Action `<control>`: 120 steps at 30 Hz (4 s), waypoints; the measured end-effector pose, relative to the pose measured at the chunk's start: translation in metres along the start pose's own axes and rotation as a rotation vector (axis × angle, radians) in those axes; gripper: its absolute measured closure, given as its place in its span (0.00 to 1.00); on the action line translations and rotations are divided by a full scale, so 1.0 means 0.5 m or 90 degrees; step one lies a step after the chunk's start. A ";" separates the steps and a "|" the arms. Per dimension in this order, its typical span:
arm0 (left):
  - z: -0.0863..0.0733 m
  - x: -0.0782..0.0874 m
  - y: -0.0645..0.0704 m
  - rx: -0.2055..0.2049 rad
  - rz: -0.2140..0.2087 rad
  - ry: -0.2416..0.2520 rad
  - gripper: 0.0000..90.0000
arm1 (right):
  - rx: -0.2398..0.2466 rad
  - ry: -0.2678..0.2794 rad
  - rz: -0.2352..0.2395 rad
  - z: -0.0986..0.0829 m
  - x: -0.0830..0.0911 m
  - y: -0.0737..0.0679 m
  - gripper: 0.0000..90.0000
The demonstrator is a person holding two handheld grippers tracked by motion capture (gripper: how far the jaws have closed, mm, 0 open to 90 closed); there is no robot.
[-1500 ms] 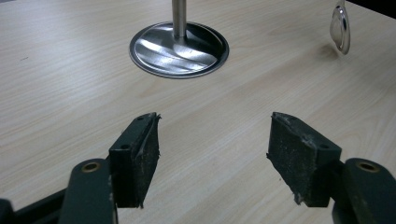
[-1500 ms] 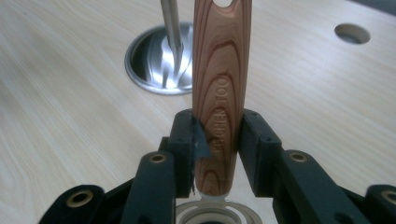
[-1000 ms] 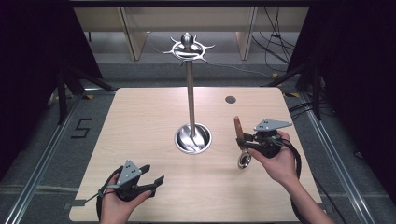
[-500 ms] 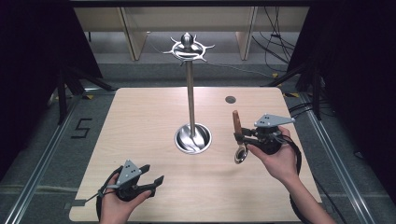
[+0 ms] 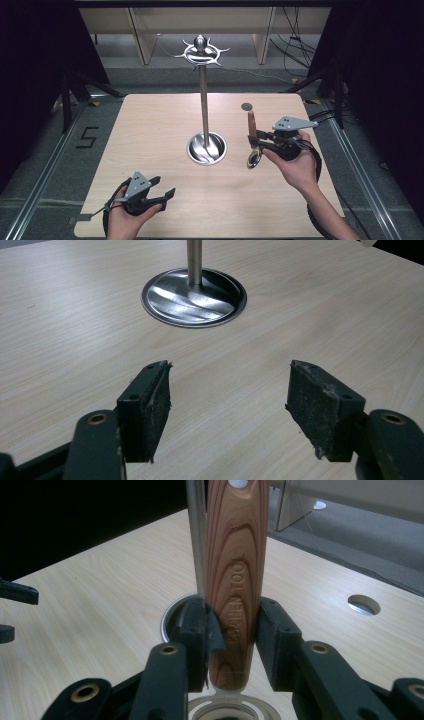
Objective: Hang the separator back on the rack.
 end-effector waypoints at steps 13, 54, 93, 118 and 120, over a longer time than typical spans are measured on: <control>0.000 0.003 -0.002 -0.007 0.002 0.000 0.37 | 0.009 0.011 0.005 0.022 0.006 -0.008 0.76; 0.002 0.001 -0.001 -0.006 0.003 0.004 0.37 | 0.035 0.037 -0.001 0.080 0.021 -0.017 0.76; 0.004 0.006 0.000 -0.010 0.002 0.008 0.37 | 0.046 0.061 -0.009 0.133 0.029 -0.027 0.76; 0.004 0.004 0.000 -0.007 0.001 0.009 0.37 | 0.050 0.074 -0.003 0.159 0.035 -0.038 0.76; 0.004 0.004 0.000 -0.007 0.005 0.007 0.37 | 0.055 0.082 0.000 0.162 0.035 -0.037 0.76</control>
Point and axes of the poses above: each handheld gripper's, and its own axes: x roughly backward along the jaws, z roughly out of its top, y roughly to its right, the point moved 4 cm from there along -x, roughly forward along the jaws, and after that the axes turned 15 degrees about -y, right-handed, at the moved point
